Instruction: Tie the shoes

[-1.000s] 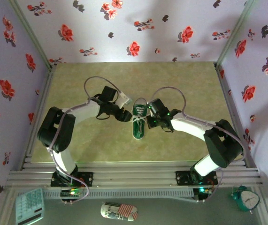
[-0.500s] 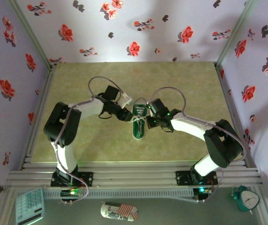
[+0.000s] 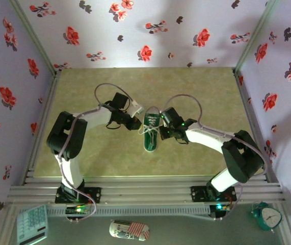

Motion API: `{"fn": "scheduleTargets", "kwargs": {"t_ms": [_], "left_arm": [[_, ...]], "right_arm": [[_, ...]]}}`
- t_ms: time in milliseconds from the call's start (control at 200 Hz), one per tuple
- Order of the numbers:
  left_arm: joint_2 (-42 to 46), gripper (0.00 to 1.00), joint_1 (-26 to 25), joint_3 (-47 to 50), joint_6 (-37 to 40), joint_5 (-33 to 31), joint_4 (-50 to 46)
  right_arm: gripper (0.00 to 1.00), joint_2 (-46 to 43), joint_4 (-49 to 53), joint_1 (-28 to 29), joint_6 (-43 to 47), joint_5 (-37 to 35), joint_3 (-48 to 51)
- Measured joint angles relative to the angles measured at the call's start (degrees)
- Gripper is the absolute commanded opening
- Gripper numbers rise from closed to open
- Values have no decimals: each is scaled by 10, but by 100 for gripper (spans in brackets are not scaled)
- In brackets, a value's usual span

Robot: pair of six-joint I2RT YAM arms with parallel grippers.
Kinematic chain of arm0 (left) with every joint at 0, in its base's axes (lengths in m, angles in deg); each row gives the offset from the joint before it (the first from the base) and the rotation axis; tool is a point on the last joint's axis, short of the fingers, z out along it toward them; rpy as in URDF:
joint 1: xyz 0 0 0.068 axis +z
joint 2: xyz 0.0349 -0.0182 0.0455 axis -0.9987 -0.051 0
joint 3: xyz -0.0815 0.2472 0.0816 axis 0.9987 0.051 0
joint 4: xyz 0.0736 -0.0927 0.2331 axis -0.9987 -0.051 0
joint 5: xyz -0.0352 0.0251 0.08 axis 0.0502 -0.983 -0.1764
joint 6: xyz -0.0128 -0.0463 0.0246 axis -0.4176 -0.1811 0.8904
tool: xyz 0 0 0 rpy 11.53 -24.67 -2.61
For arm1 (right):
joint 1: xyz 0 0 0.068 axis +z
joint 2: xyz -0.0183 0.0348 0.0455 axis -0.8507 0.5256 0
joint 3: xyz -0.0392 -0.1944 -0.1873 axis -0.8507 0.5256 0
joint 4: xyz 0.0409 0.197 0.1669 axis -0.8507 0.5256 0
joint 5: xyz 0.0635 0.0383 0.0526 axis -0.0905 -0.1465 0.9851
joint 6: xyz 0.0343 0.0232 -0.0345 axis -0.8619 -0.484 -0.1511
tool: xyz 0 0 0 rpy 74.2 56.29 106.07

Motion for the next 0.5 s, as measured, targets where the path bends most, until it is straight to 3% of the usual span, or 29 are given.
{"fn": "scheduleTargets", "kwargs": {"t_ms": [500], "left_arm": [[31,0,6,54,-72,-63,46]], "right_arm": [[0,0,33,1,-21,-90,-14]]}}
